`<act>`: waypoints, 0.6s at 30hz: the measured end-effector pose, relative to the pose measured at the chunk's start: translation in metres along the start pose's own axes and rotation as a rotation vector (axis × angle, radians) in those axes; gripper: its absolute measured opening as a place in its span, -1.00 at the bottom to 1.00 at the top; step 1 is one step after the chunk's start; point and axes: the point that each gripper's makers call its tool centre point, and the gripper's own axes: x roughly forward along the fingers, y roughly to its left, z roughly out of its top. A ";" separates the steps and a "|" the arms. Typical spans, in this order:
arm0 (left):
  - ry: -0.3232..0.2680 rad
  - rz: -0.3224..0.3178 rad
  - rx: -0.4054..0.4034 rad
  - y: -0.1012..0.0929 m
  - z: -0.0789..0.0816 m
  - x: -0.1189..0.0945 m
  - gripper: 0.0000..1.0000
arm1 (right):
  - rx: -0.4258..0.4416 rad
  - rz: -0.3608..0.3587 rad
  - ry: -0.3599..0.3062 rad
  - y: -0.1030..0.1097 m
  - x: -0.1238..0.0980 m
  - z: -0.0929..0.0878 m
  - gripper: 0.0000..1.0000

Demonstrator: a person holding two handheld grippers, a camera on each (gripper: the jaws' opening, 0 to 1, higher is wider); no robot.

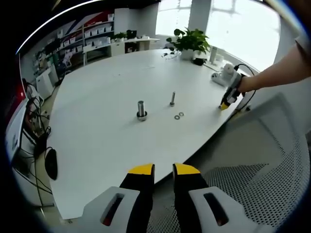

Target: Place the washer onto the threaded stud by aligning its center hole with the stud, sliding it down to the base, and recovering from edge contact or off-axis alignment until the washer reaches the visible bottom stop.

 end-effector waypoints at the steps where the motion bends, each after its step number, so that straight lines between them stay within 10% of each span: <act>1: 0.001 0.000 0.000 0.000 0.000 0.000 -0.75 | -0.021 -0.001 -0.006 0.000 0.000 0.001 -0.48; 18: 0.002 0.003 -0.003 0.001 -0.001 0.000 -0.75 | -0.045 0.002 0.015 0.005 0.000 0.004 -0.70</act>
